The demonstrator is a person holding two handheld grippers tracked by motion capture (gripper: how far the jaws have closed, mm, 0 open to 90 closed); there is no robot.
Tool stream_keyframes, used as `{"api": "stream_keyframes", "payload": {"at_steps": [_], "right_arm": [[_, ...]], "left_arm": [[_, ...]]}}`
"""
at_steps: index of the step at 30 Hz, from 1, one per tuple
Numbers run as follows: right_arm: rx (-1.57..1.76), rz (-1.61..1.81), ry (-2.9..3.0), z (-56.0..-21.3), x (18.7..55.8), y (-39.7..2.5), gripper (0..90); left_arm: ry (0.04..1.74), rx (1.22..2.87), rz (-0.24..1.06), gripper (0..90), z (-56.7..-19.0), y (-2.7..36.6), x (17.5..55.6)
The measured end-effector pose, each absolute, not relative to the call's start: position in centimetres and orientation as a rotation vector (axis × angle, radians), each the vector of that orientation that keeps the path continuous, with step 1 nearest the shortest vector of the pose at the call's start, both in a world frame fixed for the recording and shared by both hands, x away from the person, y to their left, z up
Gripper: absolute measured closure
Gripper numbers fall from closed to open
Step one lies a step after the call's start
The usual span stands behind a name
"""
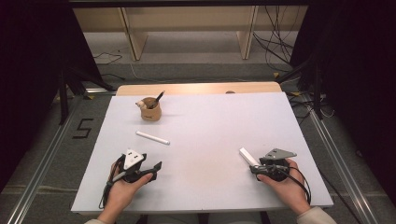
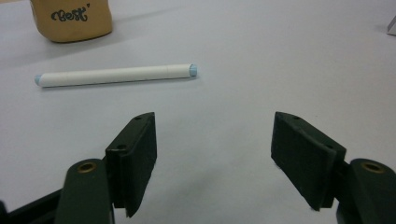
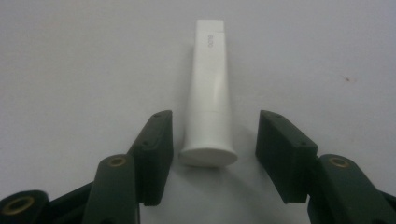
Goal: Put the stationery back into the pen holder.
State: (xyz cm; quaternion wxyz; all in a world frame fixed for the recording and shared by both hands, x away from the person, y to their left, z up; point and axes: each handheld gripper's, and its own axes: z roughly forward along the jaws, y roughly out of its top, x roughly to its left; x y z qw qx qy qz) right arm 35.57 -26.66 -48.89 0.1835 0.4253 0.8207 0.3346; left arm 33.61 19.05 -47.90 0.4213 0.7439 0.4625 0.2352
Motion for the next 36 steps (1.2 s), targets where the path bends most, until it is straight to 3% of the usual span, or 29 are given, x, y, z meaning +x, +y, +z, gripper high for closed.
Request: {"api": "stream_keyframes", "payload": {"at_steps": [21,36], "right_arm": [[1.211,0.956,2.3,-49.12,35.2,-26.51,60.5],[1.222,0.955,2.302,-49.15,35.24,-26.54,64.7]], "left_arm": [[1.156,1.87,0.587,31.3,-47.94,19.02,33.65],[1.156,1.868,0.588,31.3,-47.93,19.02,33.66]]}}
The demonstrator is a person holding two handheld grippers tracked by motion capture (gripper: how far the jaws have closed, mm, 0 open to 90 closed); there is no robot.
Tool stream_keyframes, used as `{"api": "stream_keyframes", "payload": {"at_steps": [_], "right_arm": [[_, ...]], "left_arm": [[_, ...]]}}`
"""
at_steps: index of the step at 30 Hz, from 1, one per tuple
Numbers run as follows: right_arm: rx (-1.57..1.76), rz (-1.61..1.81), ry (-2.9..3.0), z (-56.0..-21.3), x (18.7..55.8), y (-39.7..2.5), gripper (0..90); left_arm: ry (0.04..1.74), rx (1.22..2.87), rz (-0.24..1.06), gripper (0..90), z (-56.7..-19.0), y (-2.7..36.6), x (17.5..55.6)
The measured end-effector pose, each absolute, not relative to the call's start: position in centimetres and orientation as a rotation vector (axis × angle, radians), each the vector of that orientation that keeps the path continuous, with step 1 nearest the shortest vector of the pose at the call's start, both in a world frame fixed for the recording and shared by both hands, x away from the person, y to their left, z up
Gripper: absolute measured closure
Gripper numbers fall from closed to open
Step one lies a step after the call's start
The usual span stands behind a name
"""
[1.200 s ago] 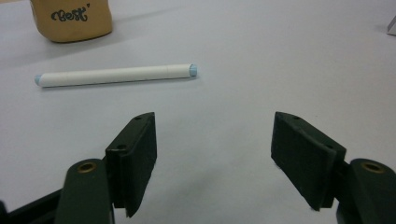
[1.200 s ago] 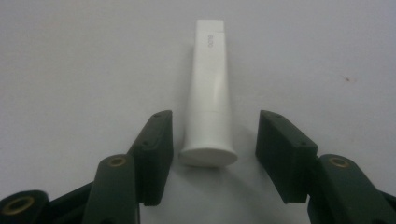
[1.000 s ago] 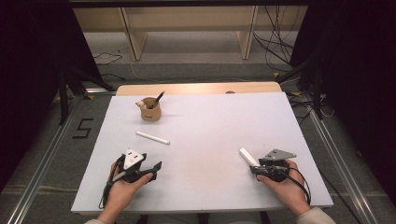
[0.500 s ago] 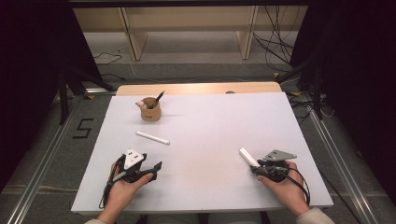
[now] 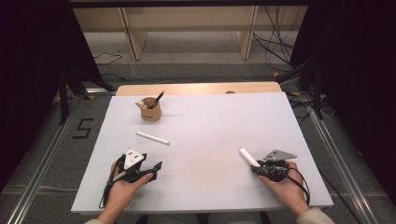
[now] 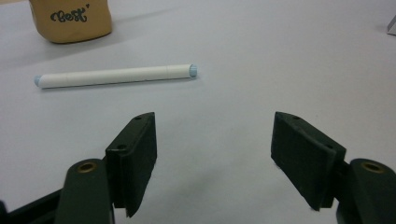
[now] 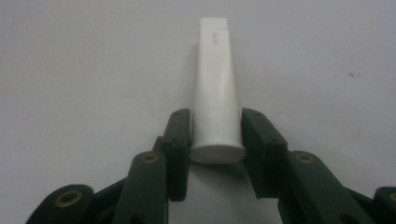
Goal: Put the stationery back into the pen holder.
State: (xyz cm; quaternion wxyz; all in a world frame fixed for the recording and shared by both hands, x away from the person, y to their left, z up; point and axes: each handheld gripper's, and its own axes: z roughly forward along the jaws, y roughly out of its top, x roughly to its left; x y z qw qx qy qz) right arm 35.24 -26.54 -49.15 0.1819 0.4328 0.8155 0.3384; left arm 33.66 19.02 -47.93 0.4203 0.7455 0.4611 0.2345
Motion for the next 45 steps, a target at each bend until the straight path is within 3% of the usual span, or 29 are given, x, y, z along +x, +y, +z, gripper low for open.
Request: {"api": "stream_keyframes", "payload": {"at_steps": [45], "right_arm": [[1.277,1.053,2.263,-48.56,35.34,-26.84,65.3]], "left_arm": [[1.148,1.875,0.594,31.8,-48.12,18.98,33.8]]}}
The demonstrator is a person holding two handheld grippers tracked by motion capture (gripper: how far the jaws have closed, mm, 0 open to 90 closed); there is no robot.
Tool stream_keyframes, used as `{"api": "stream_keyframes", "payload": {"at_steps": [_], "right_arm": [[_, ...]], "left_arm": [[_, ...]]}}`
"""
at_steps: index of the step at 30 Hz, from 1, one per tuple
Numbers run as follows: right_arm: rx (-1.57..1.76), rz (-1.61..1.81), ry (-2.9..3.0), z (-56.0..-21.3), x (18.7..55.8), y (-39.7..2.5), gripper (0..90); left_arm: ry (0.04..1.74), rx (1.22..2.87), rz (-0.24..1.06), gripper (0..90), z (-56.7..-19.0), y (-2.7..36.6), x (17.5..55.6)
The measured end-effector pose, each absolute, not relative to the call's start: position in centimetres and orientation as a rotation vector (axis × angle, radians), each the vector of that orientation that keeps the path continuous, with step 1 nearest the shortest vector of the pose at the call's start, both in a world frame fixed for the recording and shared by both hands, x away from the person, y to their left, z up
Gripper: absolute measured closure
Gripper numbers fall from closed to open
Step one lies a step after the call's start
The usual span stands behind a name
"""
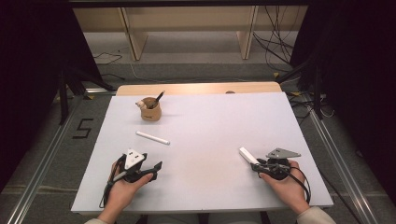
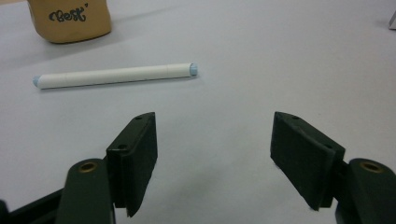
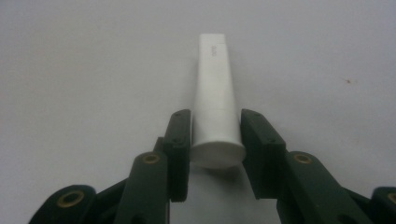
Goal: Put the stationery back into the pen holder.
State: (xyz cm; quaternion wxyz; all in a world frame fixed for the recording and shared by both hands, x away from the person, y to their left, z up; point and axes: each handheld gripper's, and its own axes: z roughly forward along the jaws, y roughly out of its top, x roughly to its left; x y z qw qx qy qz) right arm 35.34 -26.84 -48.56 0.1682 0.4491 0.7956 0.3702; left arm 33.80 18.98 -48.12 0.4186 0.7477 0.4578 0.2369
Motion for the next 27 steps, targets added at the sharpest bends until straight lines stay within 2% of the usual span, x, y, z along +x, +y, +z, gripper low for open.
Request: {"api": "stream_keyframes", "payload": {"at_steps": [27], "right_arm": [[1.257,1.206,2.238,-47.55,35.16,-26.77,65.4]], "left_arm": [[1.13,1.881,0.593,31.6,-48.18,18.84,33.79]]}}
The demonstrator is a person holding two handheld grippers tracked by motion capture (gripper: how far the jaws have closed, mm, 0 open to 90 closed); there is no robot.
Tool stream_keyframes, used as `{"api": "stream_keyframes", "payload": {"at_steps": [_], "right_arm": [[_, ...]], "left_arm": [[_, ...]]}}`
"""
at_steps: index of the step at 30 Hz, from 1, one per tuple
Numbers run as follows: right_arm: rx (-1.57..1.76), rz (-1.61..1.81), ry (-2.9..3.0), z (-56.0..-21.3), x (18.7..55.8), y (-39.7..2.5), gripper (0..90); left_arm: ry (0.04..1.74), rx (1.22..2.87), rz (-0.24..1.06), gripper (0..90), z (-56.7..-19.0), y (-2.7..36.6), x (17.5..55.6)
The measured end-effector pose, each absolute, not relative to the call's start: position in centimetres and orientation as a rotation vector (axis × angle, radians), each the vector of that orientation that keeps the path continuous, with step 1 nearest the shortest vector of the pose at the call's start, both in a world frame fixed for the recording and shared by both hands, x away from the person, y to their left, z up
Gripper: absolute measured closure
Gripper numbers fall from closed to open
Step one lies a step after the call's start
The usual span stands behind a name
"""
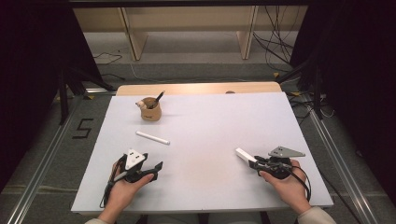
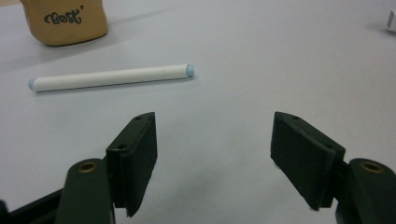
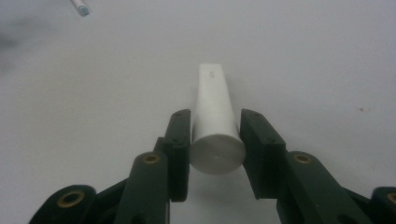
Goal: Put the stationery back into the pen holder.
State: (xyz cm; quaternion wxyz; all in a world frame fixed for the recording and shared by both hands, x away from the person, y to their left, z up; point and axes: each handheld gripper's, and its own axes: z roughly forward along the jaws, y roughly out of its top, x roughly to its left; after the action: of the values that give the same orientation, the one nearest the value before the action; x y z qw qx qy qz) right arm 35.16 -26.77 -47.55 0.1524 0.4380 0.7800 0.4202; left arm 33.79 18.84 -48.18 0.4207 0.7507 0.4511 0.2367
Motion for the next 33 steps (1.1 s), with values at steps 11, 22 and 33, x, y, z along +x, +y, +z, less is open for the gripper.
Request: {"api": "stream_keyframes", "payload": {"at_steps": [11,22,33], "right_arm": [[1.143,1.273,2.346,-47.1,34.7,-24.9,65.5],[0.95,1.386,2.483,-46.1,34.3,-21.3,65.5],[0.758,1.406,2.65,-46.3,34.3,-17.9,65.5]], "left_arm": [[0.999,1.908,0.504,31.5,-47.9,17.0,33.3],[0.755,2.002,0.385,30.6,-47.6,13.7,32.8],[0.58,2.107,0.281,28.2,-47.9,12.1,33.1]]}}
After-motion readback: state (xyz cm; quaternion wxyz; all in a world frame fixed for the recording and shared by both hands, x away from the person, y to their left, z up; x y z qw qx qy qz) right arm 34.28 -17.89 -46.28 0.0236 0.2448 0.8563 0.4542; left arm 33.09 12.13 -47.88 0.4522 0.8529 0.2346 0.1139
